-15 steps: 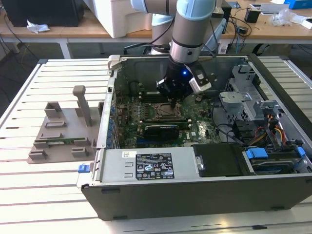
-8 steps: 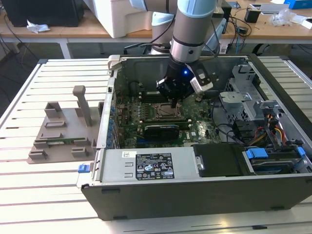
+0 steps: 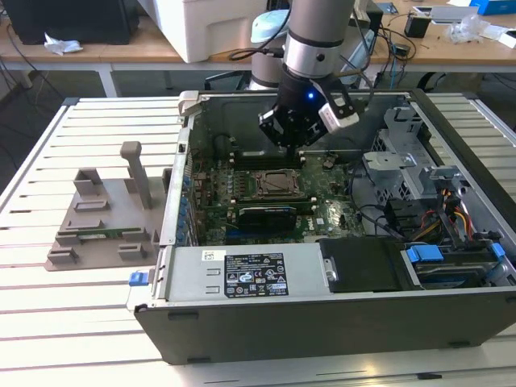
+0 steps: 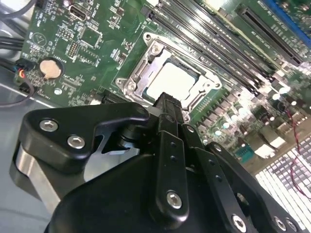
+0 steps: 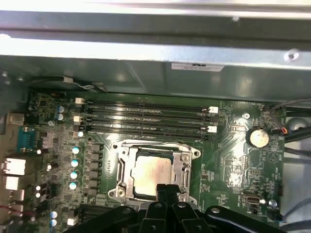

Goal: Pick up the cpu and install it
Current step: 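Install the first cpu locking lever, then install the second cpu locking lever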

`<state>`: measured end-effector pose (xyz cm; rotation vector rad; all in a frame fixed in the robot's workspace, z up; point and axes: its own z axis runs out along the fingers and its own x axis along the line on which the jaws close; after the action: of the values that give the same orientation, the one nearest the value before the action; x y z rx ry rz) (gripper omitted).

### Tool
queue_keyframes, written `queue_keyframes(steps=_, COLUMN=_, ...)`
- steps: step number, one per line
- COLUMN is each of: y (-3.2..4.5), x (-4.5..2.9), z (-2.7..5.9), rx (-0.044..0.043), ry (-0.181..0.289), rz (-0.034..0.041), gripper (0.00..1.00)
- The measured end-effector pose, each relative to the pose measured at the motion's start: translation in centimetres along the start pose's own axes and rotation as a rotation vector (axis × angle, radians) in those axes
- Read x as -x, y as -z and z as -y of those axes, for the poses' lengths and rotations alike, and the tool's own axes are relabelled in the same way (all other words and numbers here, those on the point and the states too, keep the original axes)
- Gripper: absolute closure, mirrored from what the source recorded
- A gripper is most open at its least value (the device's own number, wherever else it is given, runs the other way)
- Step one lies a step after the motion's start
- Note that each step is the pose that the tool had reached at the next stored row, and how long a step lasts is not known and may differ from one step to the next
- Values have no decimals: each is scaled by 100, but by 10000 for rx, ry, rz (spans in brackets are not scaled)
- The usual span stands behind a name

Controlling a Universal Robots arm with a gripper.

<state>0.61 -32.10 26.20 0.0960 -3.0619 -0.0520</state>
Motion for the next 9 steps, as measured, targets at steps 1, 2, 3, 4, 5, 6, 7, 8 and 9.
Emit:
queue_keyframes(steps=1, y=16, x=-1, z=-1, rx=2, ry=0, rz=0, gripper=89)
queue_keyframes(steps=2, y=15, x=-1, z=-1, rx=4, ry=0, rz=1, gripper=89)
queue_keyframes(steps=3, y=17, x=-1, z=-1, rx=1, ry=0, rz=0, gripper=89)
queue_keyframes(steps=4, y=17, x=-1, z=-1, rx=1, ry=0, rz=0, gripper=89)
queue_keyframes(steps=5, y=18, x=-1, z=-1, rx=1, ry=0, rz=0, gripper=89)
queue_keyframes(steps=6, y=19, x=-1, z=-1, rx=1, ry=1, rz=0, gripper=89)
queue_keyframes(steps=7, y=19, x=-1, z=-1, rx=1, ry=0, rz=0, gripper=89)
queue_keyframes(steps=8, y=20, x=-1, z=-1, rx=1, ry=0, rz=0, gripper=89)
queue_keyframes(steps=9, y=20, x=-1, z=-1, rx=1, ry=0, rz=0, gripper=89)
